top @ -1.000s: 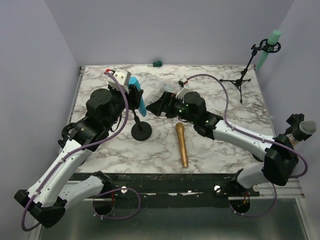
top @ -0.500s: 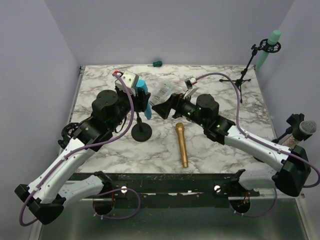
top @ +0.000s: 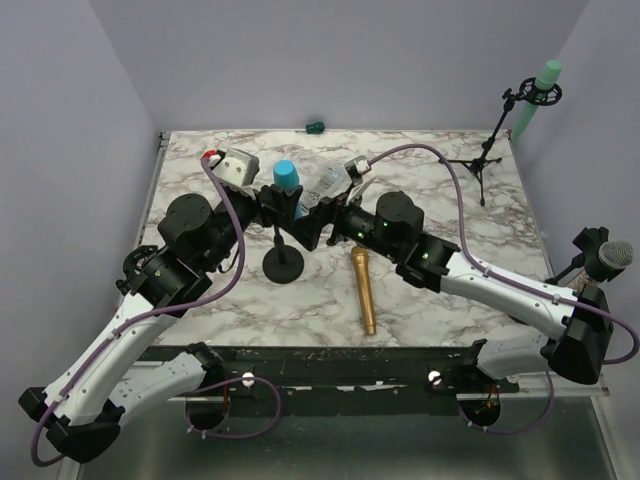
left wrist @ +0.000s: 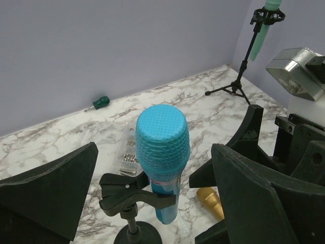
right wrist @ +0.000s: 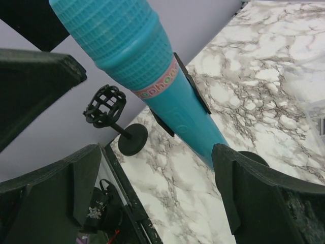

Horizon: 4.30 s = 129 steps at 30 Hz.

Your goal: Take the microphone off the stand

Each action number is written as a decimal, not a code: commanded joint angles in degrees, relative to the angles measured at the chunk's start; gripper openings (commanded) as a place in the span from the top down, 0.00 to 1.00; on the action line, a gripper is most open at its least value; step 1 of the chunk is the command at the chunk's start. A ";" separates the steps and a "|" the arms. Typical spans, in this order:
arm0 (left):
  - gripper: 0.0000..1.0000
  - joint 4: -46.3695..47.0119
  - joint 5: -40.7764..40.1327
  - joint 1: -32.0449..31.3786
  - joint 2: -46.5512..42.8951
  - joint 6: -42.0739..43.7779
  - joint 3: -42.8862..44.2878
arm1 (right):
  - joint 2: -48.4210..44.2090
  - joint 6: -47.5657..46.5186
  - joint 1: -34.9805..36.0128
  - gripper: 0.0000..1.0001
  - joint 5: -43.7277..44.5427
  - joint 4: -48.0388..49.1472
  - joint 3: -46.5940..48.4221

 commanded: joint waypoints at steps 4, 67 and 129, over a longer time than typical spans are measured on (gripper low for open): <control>0.01 5.87 -6.62 -0.16 -5.51 1.53 -3.85 | 4.00 -1.18 5.57 0.00 19.97 -7.97 8.30; 0.01 -9.53 -6.63 -0.15 -12.34 2.97 -8.24 | 20.05 -20.92 10.02 0.99 34.29 -14.06 27.41; 1.00 -2.90 54.77 29.47 4.53 0.52 -8.26 | 18.19 -14.92 -1.91 0.99 -2.57 -14.42 25.61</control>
